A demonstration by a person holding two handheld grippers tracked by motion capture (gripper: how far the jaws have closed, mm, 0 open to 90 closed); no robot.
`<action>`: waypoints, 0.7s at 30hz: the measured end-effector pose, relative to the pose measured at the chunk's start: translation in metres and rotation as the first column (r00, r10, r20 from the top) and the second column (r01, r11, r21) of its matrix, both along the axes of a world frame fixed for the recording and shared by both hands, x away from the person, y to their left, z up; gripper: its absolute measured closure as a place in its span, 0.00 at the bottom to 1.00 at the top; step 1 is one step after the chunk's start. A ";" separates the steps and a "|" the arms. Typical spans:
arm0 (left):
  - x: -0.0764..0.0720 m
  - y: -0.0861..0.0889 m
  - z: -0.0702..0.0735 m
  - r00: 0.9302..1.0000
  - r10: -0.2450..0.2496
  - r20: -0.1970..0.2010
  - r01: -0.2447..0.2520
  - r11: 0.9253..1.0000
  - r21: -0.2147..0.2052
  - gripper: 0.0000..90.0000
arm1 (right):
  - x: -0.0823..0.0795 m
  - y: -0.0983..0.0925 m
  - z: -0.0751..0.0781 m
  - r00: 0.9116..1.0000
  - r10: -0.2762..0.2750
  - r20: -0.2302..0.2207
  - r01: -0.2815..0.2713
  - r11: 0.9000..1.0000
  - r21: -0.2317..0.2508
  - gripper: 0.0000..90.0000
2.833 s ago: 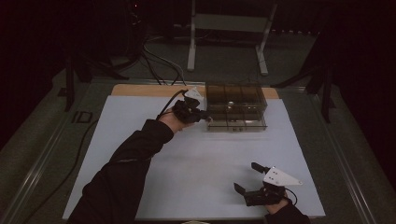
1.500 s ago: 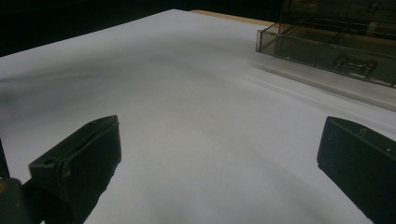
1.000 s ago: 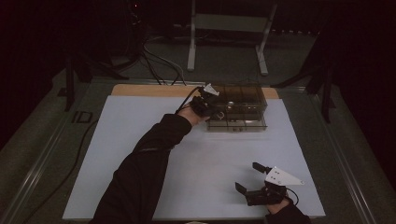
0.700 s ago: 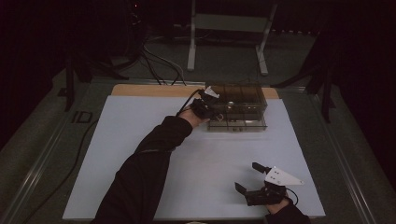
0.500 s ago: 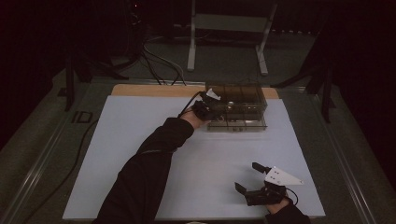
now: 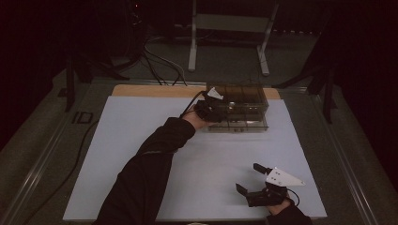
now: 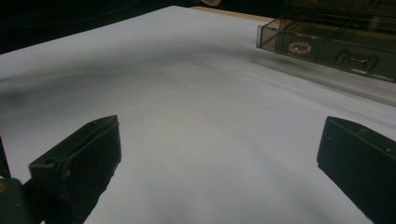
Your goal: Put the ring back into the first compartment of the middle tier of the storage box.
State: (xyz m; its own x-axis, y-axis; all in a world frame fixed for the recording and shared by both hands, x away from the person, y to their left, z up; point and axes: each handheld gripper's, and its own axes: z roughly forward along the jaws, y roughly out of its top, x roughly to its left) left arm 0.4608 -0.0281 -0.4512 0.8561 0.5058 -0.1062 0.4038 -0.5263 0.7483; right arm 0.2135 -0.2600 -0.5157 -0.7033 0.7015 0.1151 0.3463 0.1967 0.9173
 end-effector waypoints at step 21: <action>-0.022 0.022 0.010 0.998 -0.052 -0.046 0.052 0.999 -0.004 0.10 | -0.001 0.001 0.000 1.000 0.000 0.002 0.000 1.000 -0.006 0.00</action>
State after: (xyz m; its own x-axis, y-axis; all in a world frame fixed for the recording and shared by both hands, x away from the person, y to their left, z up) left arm 0.4385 -0.0063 -0.4410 0.8756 0.4601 -0.1474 0.4098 -0.5457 0.7309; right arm 0.2129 -0.2589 -0.5155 -0.7037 0.7020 0.1092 0.3442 0.2024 0.9168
